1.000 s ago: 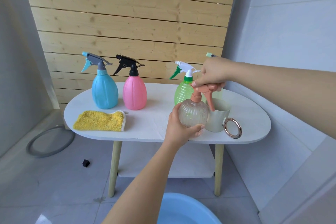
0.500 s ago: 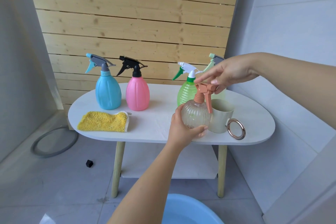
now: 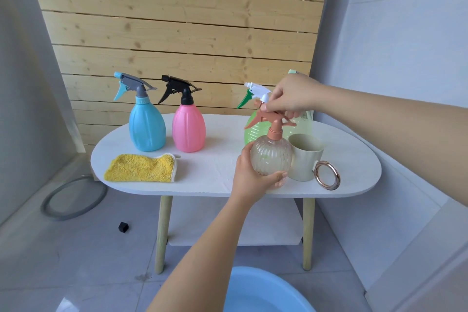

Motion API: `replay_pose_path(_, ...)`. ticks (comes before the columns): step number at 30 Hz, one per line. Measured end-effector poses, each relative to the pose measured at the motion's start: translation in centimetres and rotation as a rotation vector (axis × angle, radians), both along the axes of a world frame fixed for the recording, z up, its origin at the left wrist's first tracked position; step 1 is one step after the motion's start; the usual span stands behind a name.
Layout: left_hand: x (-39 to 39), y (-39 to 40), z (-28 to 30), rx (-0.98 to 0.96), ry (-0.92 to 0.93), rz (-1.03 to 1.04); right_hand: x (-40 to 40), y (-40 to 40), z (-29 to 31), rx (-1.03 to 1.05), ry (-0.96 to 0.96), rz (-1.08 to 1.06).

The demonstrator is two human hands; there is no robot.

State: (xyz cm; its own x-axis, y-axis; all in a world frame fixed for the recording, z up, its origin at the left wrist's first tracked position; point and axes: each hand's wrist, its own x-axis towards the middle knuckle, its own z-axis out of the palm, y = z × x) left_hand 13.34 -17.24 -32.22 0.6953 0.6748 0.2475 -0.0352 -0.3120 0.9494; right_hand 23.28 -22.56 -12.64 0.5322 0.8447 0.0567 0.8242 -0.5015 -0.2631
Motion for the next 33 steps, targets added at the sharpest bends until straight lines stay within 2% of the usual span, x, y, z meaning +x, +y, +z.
replay_pose_path(4,0.0,0.0,0.1,0.012,0.002,0.009,0.2,0.9,-1.0,0.098,0.046,-0.153)
replay_pose_path(6,-0.1,0.0,0.1,0.015,0.008,0.008,0.4,0.4,-0.9,0.147,0.103,-0.105)
replay_pose_path(8,-0.1,-0.1,0.1,0.012,0.008,0.009,0.9,-0.3,-0.5,0.113,0.125,0.033)
replay_pose_path(12,-0.1,-0.1,0.2,0.004,0.013,0.007,2.3,-1.3,0.5,-0.253,-0.184,0.263)
replay_pose_path(15,-0.1,0.0,0.2,-0.002,0.015,0.009,2.8,-1.0,0.9,-0.317,-0.381,0.326)
replay_pose_path(18,-0.1,0.0,0.2,0.0,0.013,0.012,2.7,-0.4,1.2,-0.354,-0.458,0.359)
replay_pose_path(21,0.0,-0.1,0.2,0.0,0.018,0.023,2.3,-0.6,1.3,-0.32,-0.445,0.28)
replay_pose_path(25,0.2,-0.3,0.2,-0.002,0.013,0.04,1.4,-1.1,0.9,-0.304,-0.588,0.177)
replay_pose_path(28,0.2,-0.4,0.2,0.002,0.013,0.046,0.8,-1.0,0.6,-0.247,-0.603,0.07)
replay_pose_path(30,0.2,-0.4,0.2,0.002,0.013,0.05,0.4,-0.8,0.2,-0.212,-0.536,-0.022)
replay_pose_path(33,0.2,-0.4,0.2,0.005,0.011,0.048,-0.2,-0.3,-0.6,-0.17,-0.336,-0.143)
